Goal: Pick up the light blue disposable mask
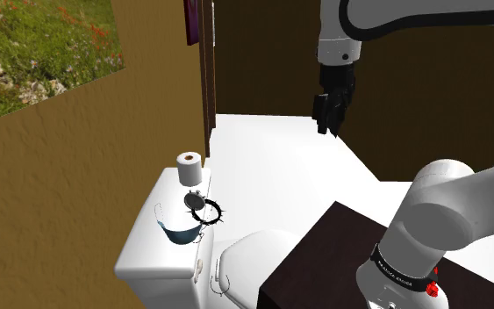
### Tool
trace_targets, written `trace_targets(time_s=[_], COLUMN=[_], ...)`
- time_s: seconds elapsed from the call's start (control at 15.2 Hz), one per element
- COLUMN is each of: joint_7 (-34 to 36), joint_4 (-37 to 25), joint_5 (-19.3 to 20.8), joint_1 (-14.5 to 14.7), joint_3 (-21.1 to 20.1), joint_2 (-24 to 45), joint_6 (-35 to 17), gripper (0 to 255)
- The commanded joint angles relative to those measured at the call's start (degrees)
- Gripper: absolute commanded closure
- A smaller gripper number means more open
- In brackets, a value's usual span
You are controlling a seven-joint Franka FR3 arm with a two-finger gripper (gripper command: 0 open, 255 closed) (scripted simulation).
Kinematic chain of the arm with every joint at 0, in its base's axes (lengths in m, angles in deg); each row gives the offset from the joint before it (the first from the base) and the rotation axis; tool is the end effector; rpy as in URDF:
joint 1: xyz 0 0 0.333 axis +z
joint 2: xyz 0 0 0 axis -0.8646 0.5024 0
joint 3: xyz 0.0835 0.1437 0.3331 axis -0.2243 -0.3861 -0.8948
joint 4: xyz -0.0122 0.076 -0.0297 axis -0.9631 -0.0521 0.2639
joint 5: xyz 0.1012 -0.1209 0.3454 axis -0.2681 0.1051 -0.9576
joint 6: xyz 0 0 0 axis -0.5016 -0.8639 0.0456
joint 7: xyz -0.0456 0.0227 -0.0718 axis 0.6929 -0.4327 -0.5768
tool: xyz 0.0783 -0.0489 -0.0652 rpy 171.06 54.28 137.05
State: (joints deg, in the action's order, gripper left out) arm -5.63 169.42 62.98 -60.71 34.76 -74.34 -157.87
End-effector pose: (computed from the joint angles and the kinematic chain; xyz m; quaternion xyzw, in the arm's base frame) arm 0.2291 -0.0064 0.5872 0.9962 -0.0340 -0.0521 0.0609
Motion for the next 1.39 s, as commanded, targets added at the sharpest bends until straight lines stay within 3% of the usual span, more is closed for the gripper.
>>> trace_targets(time_s=[0.0, 0.66, 1.32], joint_7=[0.0, 7.3, 14.6], joint_4=[0.0, 0.6, -5.9], joint_5=[0.0, -5.4, -6.3], joint_1=[0.0, 3.6, 5.9], joint_3=[0.0, -7.1, -13.7], joint_2=[0.0, 15.1, 34.9], joint_6=[0.0, -14.9, -27.5], gripper=[0, 0, 0])
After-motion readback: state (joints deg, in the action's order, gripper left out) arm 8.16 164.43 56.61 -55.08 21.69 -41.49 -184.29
